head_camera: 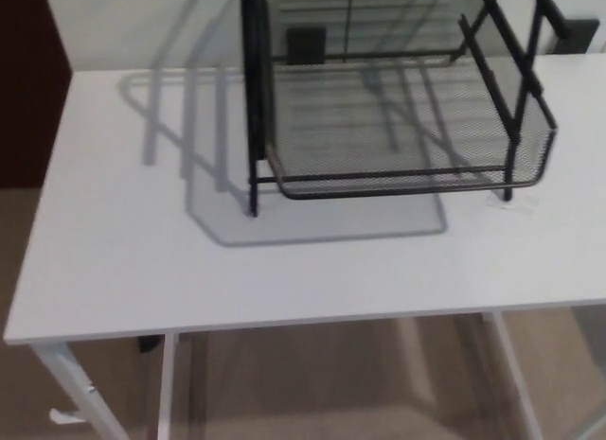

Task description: The robot walks towards a file tray kept in the middle of a desk and uses its right hand to grab a tray and pulls it out towards itself

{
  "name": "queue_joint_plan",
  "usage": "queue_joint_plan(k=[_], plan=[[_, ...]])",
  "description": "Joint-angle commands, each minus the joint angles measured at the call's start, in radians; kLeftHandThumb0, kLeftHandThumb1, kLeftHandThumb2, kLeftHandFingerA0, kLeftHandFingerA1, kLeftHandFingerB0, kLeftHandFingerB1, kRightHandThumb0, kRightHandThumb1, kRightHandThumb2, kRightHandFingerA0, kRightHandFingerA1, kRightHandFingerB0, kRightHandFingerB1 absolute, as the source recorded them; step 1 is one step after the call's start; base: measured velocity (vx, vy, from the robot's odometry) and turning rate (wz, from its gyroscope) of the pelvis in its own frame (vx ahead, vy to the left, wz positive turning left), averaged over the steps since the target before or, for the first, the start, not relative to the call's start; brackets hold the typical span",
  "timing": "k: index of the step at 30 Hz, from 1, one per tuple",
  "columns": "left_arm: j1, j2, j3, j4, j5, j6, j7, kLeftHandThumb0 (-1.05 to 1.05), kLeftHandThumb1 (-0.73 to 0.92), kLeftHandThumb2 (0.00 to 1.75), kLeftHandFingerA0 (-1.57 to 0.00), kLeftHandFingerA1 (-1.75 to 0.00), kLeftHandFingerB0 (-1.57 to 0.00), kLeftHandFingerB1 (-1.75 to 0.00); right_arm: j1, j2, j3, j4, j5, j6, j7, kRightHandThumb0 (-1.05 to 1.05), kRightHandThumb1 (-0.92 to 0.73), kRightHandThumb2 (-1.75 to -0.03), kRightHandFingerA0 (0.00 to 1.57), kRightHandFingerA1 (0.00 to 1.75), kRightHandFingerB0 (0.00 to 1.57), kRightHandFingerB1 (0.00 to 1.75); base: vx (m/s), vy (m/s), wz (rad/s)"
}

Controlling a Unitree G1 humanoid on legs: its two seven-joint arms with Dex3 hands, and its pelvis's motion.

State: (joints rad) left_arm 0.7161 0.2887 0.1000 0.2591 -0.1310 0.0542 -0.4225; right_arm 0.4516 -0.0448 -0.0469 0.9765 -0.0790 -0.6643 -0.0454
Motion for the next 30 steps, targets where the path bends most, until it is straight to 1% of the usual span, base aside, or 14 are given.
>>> queue_joint_plan(k=[1, 2, 3, 8, 9, 10, 11, 13, 14, 15, 16, 17, 25, 30], plan=[[0.033, -0.027, 0.024, -0.068, -0.017, 0.047, 0.046, -0.23, 0.69, 0.6, -0.46, -0.52, -0.28, -0.37, 0.008, 0.0, 0.003, -0.025, 0.005, -0.027, 0.003, -0.8, -0.63, -0.59, 0.61, 0.85, 0.33, 0.65, 0.01, -0.172, 0.16], [0.0, 0.031, -0.027, 0.081, 0.087, -0.172, 0.013, -0.23, 0.57, 0.99, -0.23, -0.56, -0.1, -0.49, 0.021, 0.001, 0.007, -0.037, -0.002, -0.03, -0.004, -0.81, -0.63, -0.59, 0.6, 0.85, 0.33, 0.65, 0.0, -0.14, -0.04], [-0.025, 0.017, -0.015, 0.125, 0.069, -0.149, 0.021, -0.27, 0.77, 0.62, -0.36, -0.47, -0.25, -0.36, 0.033, 0.004, 0.007, -0.052, 0.001, -0.033, -0.001, -0.82, -0.63, -0.59, 0.6, 0.86, 0.33, 0.65, 0.04, -0.18, 0.08], [-0.019, 0.017, -0.017, 0.103, 0.07, -0.143, 0.027, -0.29, 0.77, 0.63, -0.35, -0.47, -0.23, -0.36, 0.053, 0.018, 0.004, -0.107, 0.006, -0.047, -0.01, -0.83, -0.66, -0.6, 0.64, 0.82, 0.33, 0.64, 0.01, -0.083, -0.01], [-0.032, 0.015, -0.017, 0.137, 0.074, -0.161, 0.03, -0.28, 0.76, 0.62, -0.34, -0.47, -0.24, -0.36, 0.038, 0.015, 0.005, -0.075, 0.004, -0.065, -0.005, -0.8, -0.47, -0.99, 0.64, 0.81, 0.31, 0.64, 0.0, 0.0, 0.0], [-0.033, 0.014, -0.018, 0.142, 0.075, -0.166, 0.03, -0.28, 0.76, 0.62, -0.34, -0.47, -0.24, -0.36, 0.041, 0.015, 0.005, -0.074, 0.005, -0.067, -0.002, -0.8, -0.47, -0.99, 0.64, 0.81, 0.31, 0.64, 0.0, 0.0, 0.0], [-0.034, 0.015, -0.02, 0.146, 0.081, -0.172, 0.033, -0.27, 0.76, 0.63, -0.3, -0.47, -0.24, -0.37, 0.047, 0.015, 0.006, -0.077, 0.004, -0.067, -0.002, -0.82, -0.65, -0.6, 0.64, 0.8, 0.34, 0.64, 0.01, 0.062, -0.07], [-0.039, 0.018, -0.021, 0.161, 0.088, -0.186, 0.036, -0.28, 0.76, 0.62, -0.36, -0.46, -0.25, -0.36, 0.05, 0.014, 0.009, -0.08, 0.002, -0.055, 0.0, -0.82, -0.65, -0.6, 0.63, 0.79, 0.34, 0.62, 0.03, 0.104, -0.08], [-0.039, 0.015, -0.011, 0.167, 0.063, -0.185, 0.015, -0.26, 0.53, 0.96, -0.22, -0.57, -0.13, -0.5, 0.047, 0.013, 0.008, -0.069, 0.004, -0.067, 0.004, -0.79, -0.62, -0.61, 0.63, 0.82, 0.35, 0.65, 0.03, 0.063, 0.49], [-0.042, 0.016, -0.012, 0.175, 0.069, -0.199, 0.018, -0.26, 0.53, 0.96, -0.22, -0.57, -0.13, -0.5, 0.051, 0.013, 0.01, -0.077, -0.001, -0.061, -0.004, -0.79, -0.62, -0.61, 0.63, 0.82, 0.35, 0.65, 0.02, 0.137, -0.17], [-0.04, 0.014, -0.009, 0.174, 0.065, -0.201, 0.02, -0.26, 0.52, 0.95, -0.24, -0.57, -0.14, -0.5, 0.051, 0.01, 0.015, -0.077, -0.014, -0.056, -0.017, -0.78, -0.62, -0.62, 0.63, 0.83, 0.35, 0.64, 0.02, 0.132, -0.06], [-0.041, 0.013, -0.006, 0.177, 0.062, -0.201, 0.018, -0.29, 0.77, 0.62, -0.36, -0.47, -0.24, -0.36, 0.054, 0.01, 0.017, -0.086, -0.017, -0.052, -0.021, -0.78, -0.63, -0.62, 0.62, 0.86, 0.34, 0.65, 0.01, 0.099, 0.0], [-0.024, 0.003, 0.018, 0.128, 0.035, -0.174, 0.012, -0.27, 0.76, 0.62, -0.34, -0.49, -0.24, -0.36, 0.07, 0.011, 0.031, -0.115, -0.016, -0.043, -0.024, -0.81, -0.63, -0.61, 0.63, 0.82, 0.33, 0.65, 0.03, 0.023, 0.17], [-0.025, 0.0, 0.02, 0.119, 0.044, -0.176, 0.019, -0.27, 0.77, 0.61, -0.35, -0.47, -0.25, -0.37, 0.063, 0.008, 0.032, -0.111, -0.008, -0.033, -0.014, -0.76, -0.62, -0.6, 0.63, 0.82, 0.35, 0.64, -0.01, 0.3, -0.2]])
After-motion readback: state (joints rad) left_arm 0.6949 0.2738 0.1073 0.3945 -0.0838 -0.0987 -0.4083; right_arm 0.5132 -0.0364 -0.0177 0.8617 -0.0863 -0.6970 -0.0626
